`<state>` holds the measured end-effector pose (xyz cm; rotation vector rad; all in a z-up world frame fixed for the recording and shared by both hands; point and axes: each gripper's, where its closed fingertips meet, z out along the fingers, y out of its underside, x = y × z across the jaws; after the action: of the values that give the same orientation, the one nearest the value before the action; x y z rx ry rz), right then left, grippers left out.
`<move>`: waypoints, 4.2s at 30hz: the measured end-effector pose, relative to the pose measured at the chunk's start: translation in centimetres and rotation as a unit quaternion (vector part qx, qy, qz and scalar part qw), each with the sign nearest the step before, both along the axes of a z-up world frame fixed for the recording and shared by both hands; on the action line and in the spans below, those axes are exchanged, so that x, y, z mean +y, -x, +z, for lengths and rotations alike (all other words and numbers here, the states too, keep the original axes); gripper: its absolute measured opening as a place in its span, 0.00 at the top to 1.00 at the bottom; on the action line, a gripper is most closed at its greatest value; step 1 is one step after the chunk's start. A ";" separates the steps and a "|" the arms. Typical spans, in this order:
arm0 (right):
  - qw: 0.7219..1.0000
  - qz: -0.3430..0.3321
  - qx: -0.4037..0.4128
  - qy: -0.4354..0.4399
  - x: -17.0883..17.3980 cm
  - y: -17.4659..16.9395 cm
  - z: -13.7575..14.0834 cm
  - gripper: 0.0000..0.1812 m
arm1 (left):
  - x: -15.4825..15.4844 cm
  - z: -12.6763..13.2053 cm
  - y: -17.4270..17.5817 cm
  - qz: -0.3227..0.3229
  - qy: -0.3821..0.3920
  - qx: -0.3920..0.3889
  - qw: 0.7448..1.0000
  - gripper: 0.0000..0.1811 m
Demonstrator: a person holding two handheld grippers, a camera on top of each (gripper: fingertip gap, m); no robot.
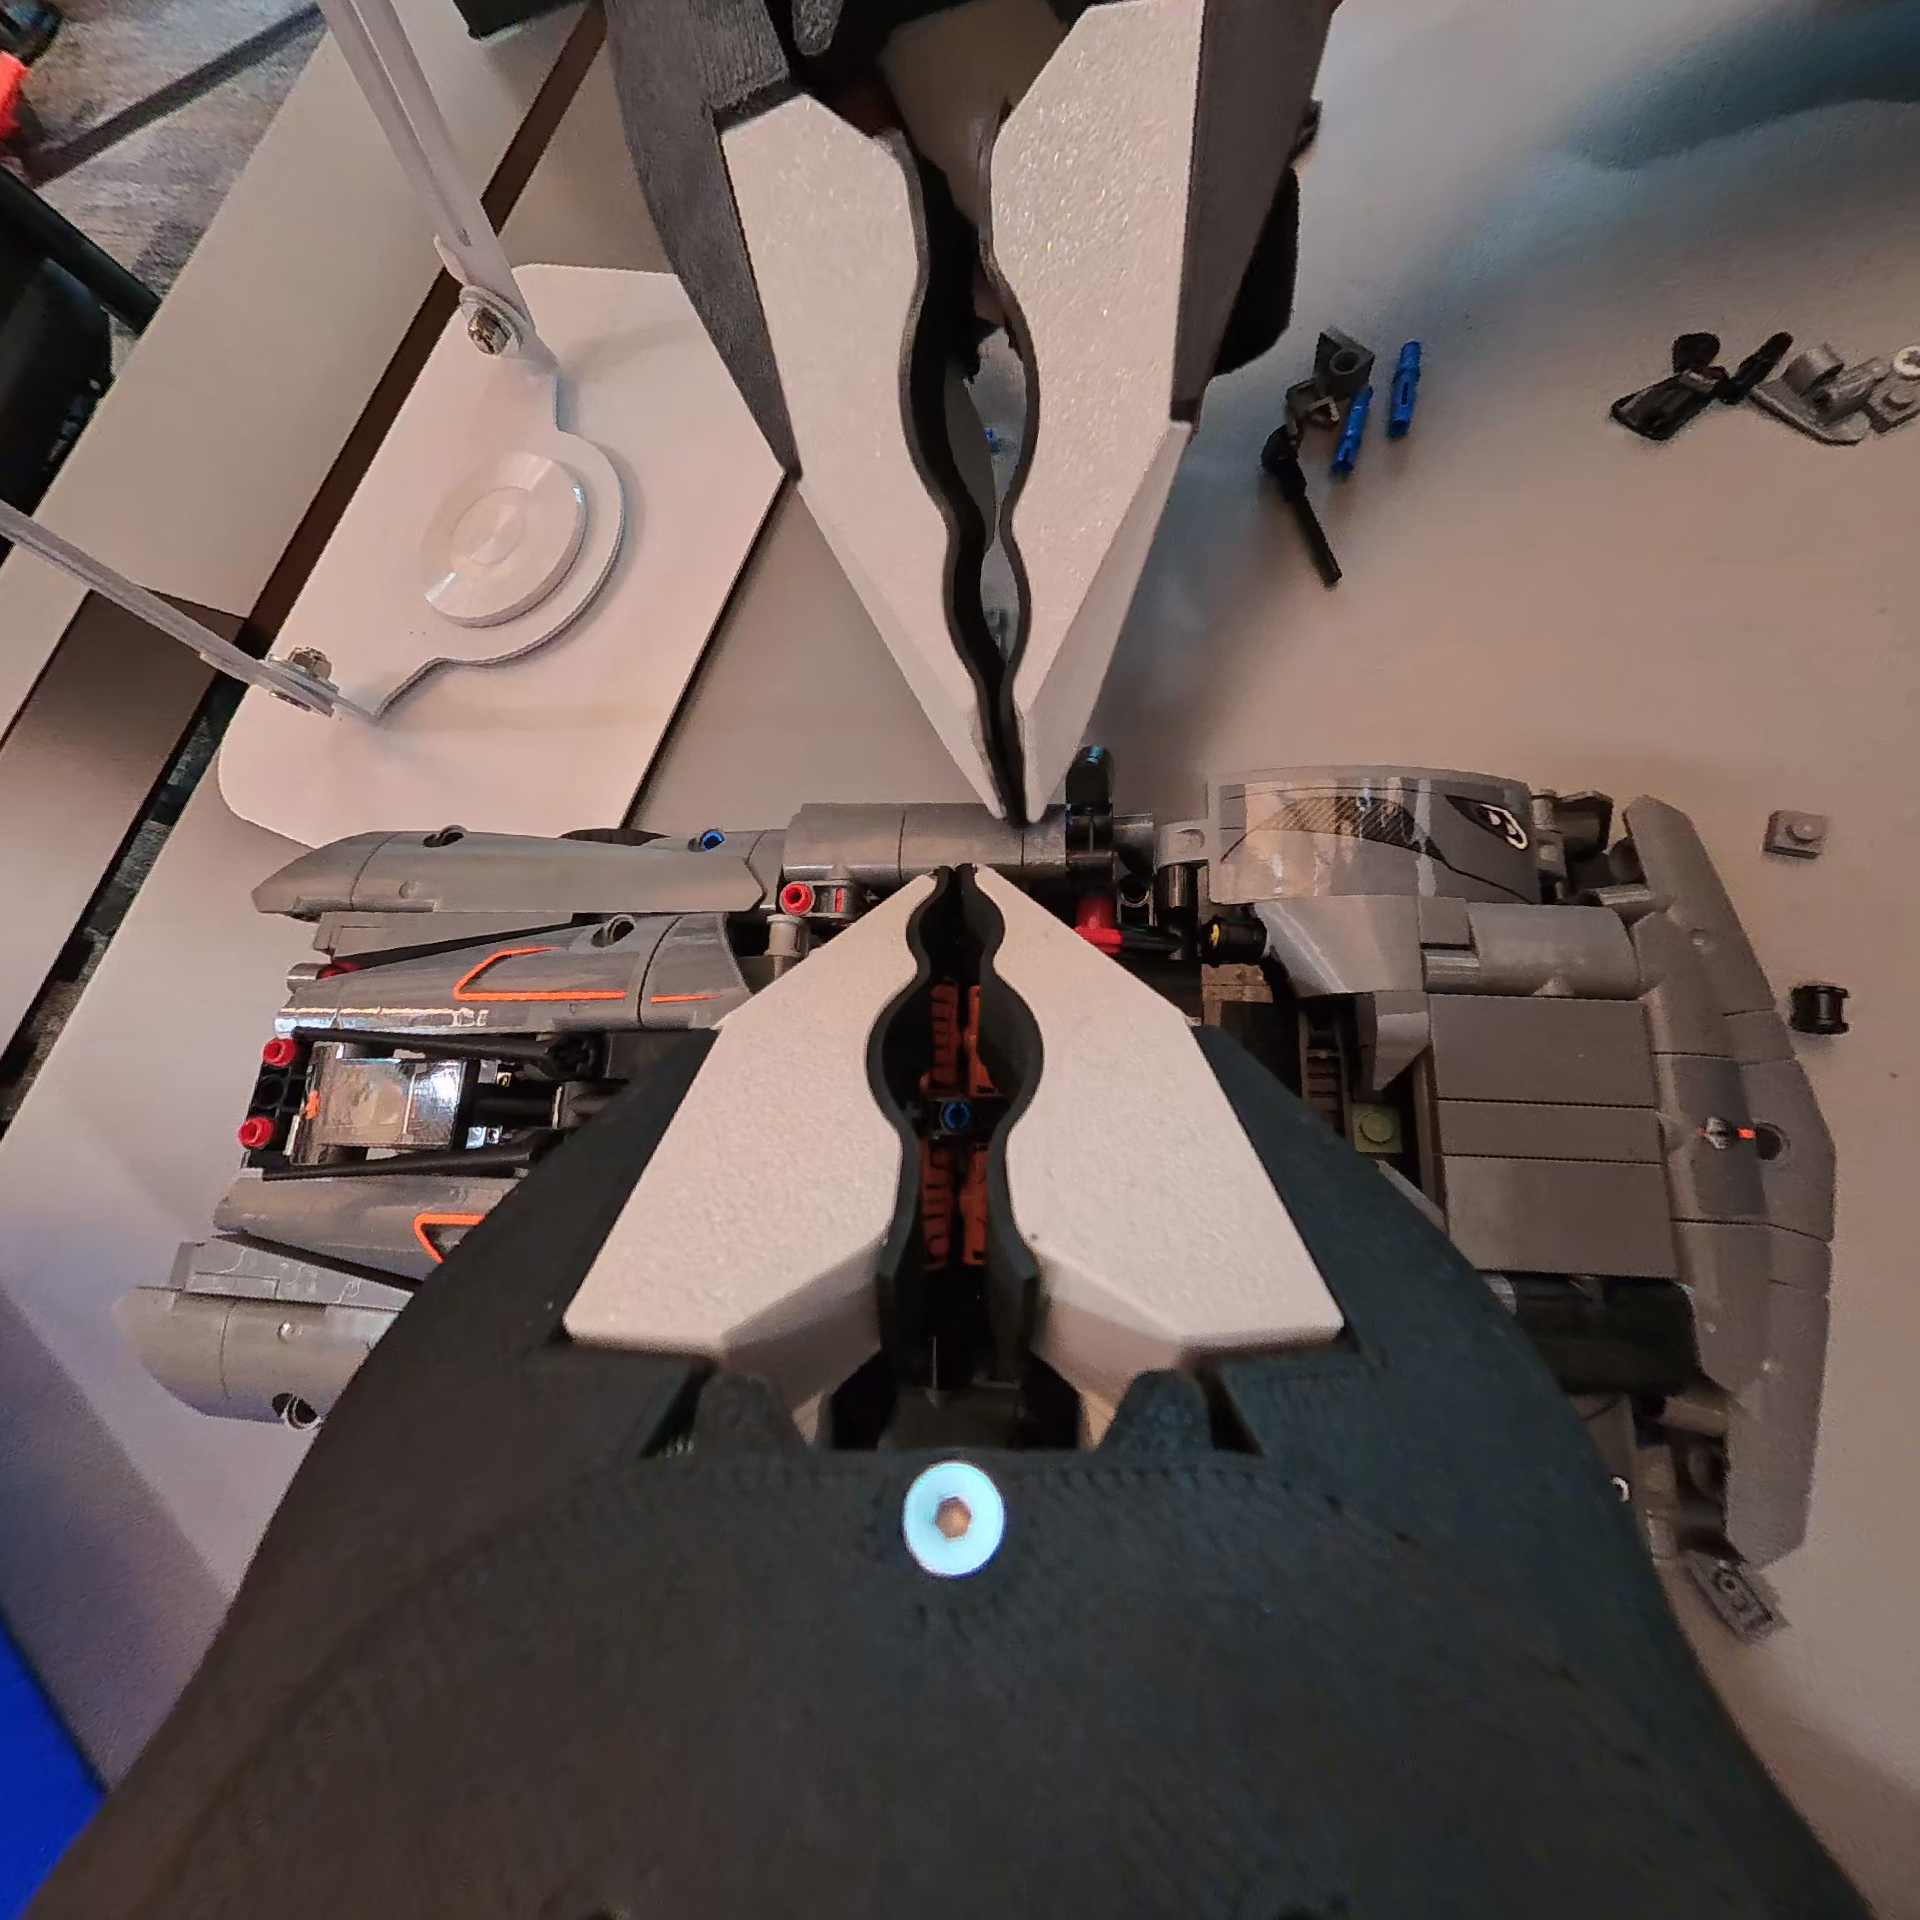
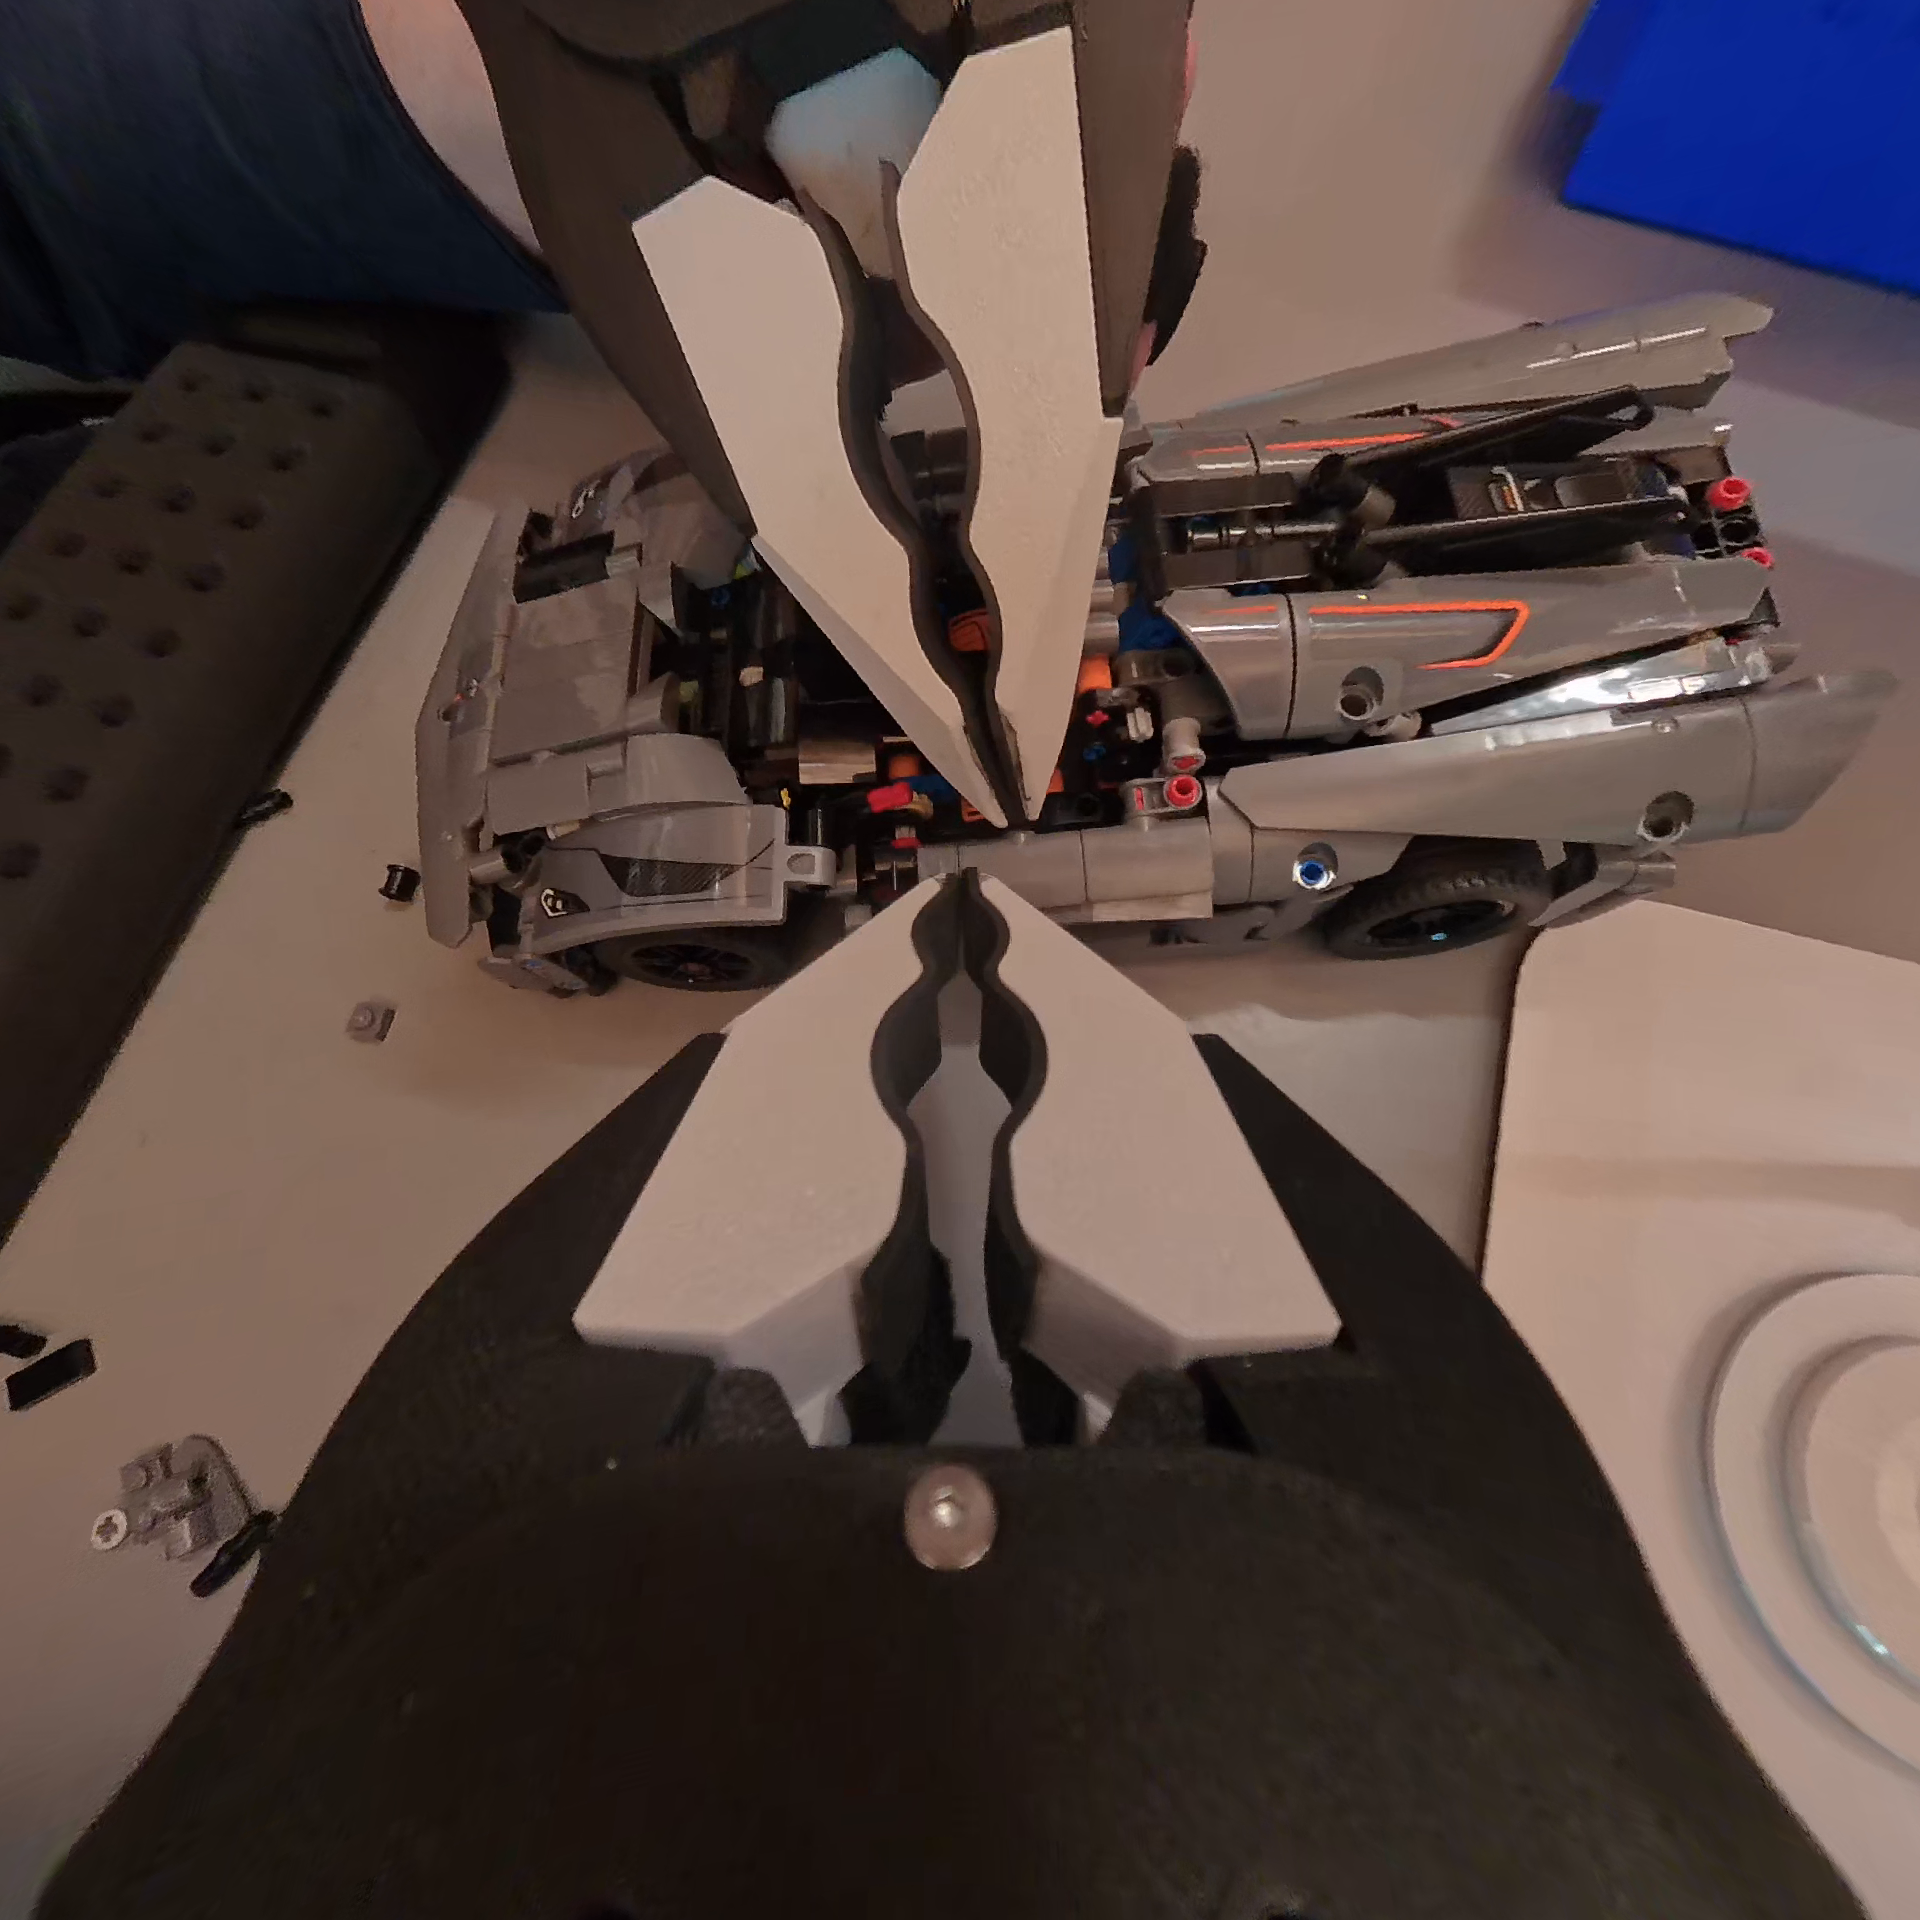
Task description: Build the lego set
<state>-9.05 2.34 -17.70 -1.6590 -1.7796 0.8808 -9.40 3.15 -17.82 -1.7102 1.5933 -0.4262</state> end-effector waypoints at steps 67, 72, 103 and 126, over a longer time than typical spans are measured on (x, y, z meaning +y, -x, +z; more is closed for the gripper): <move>0.994 -0.099 -0.008 0.034 2.8 0.2 0.1 0.96 | 3.3 0.0 10.7 0.128 0.049 0.019 0.990 1.00; 0.990 -0.125 -0.004 0.058 3.0 0.8 0.4 0.90 | 2.8 -1.6 11.2 0.126 0.086 0.039 0.988 1.00; 0.969 -0.225 -0.059 0.083 3.9 0.9 -0.6 0.77 | 2.8 -2.6 10.3 0.115 0.073 0.057 0.989 1.00; 0.970 -0.162 -0.182 0.014 4.0 -5.9 -2.0 0.89 | 3.3 -2.5 10.5 0.128 0.064 0.044 0.989 1.00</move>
<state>-3.14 6.32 -19.70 -2.1615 -1.6495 0.4792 -19.93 6.43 -20.32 -2.0248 1.4076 -0.3336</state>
